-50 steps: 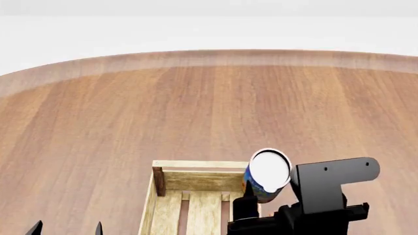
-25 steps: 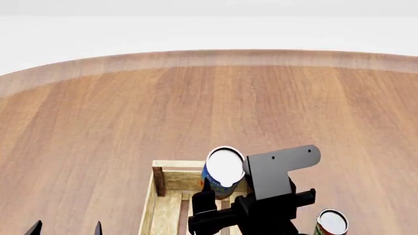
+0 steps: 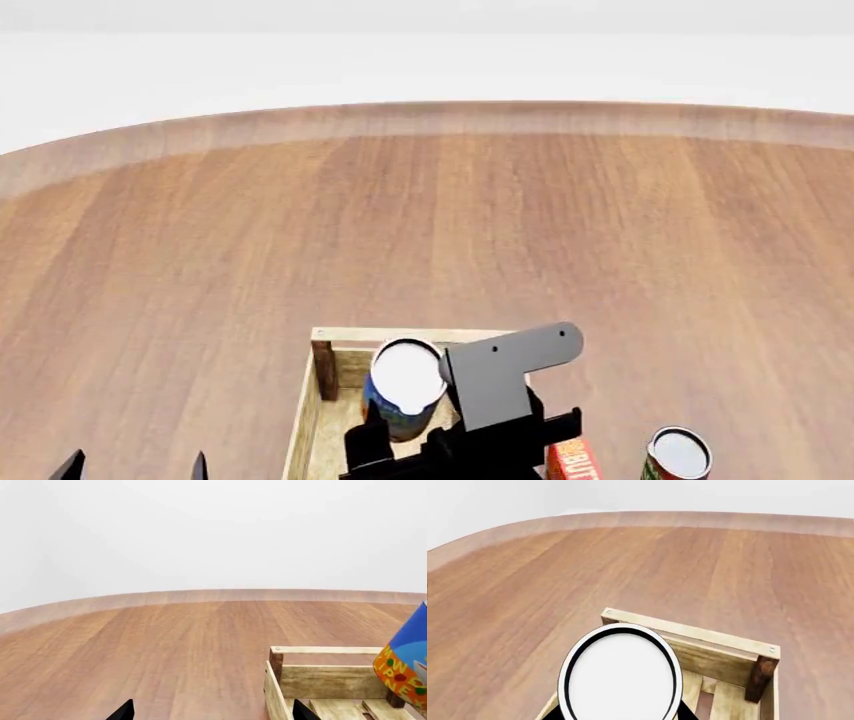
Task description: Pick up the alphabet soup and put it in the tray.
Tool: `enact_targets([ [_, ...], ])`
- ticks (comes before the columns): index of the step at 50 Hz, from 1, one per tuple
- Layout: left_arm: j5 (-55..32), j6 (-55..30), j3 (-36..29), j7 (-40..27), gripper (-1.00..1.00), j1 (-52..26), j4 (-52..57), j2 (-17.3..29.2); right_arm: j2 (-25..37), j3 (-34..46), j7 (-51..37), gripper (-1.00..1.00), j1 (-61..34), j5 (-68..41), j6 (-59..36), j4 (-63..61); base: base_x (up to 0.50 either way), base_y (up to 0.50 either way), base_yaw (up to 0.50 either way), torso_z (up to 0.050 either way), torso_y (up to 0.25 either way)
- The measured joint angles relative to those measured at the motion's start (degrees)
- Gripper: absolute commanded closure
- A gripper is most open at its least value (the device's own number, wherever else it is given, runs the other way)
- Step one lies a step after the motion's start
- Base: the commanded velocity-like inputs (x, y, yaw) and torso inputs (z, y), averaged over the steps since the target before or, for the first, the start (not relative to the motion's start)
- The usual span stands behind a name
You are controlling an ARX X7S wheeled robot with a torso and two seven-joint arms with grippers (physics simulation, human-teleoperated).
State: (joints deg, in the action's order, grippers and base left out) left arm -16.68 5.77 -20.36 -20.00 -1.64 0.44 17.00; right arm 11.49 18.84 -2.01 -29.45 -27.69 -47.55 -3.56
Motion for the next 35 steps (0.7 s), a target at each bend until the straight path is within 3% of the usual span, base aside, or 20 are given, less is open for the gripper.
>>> enact_targets([
  [35, -0.4, 0.1, -0.4, -0.5, -1.0, -0.1, 0.2, 0.4, -2.0, 4.4, 1.8, 1.0, 1.7, 2.1, 6.8, 10.8, 0.0, 0.0, 0.0, 0.0, 0.001],
])
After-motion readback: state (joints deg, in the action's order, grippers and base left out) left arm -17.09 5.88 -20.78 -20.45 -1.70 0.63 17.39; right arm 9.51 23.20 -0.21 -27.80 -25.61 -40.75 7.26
